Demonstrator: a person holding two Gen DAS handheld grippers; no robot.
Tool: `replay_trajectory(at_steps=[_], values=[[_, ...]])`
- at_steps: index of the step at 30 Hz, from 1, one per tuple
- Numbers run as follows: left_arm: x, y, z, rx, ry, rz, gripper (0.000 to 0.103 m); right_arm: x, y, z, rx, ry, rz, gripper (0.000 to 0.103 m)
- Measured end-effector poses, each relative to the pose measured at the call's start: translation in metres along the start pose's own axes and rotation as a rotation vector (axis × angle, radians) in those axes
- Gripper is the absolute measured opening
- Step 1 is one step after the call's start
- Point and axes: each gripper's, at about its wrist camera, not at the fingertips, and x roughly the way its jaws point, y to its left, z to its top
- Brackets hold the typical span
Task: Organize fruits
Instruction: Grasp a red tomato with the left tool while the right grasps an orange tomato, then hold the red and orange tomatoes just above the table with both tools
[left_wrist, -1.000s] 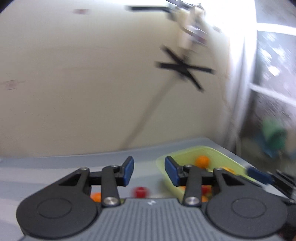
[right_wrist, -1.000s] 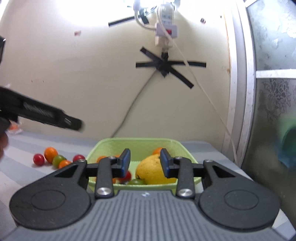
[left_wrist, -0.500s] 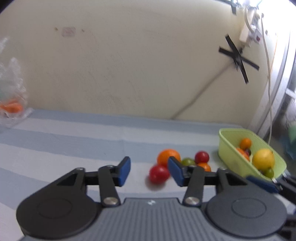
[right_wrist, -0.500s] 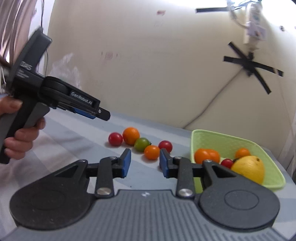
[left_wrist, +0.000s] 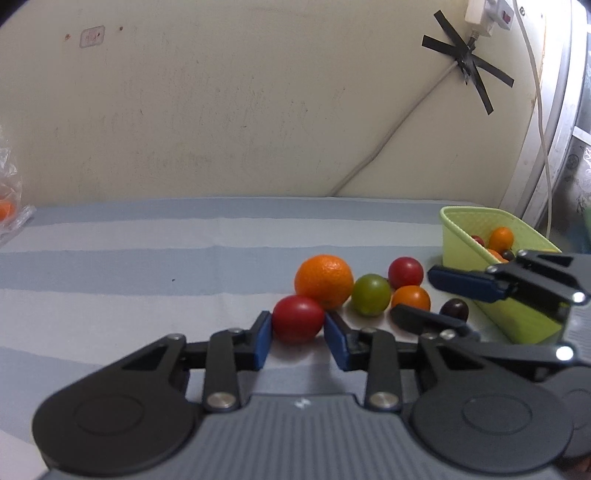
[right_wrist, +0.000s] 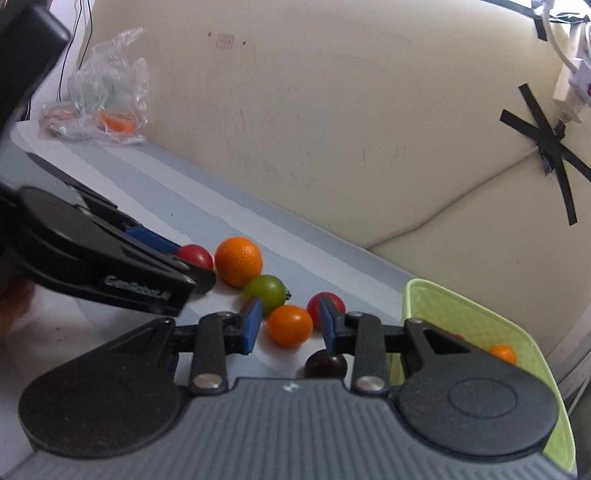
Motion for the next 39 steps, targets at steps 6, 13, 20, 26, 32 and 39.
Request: replay_trajectory(at_steps=[6,13,20,26,32,39], values=[[-0.002,0.0,0.0,-0.023,-0.008,-0.01,0.031,0.013,0.002,-0.002,0.002,0.06,-0.017,0.031],[-0.035,-0.011,-0.013,-0.027,-0.033,-0.111,0.031,-0.035,0.006,-0.015,0.053,-0.051,-0.028,0.031],[-0.051,-0.052,-0.037,0.058,0.009,-0.227,0.031,-0.082,0.006,-0.049,0.125,-0.058,-0.017,0.031],[-0.064,-0.078,-0.054,0.115,0.007,-0.277,0.031,-0.105,0.005,-0.076,0.229,-0.022,-0.039,0.031],[-0.067,-0.085,-0.065,0.127,0.008,-0.206,0.031,-0.115,0.008,-0.091,0.288,0.0,-0.05,0.031],[-0.064,-0.086,-0.071,0.119,-0.007,-0.136,0.034,-0.111,0.012,-0.096,0.29,0.014,-0.045,0.035]])
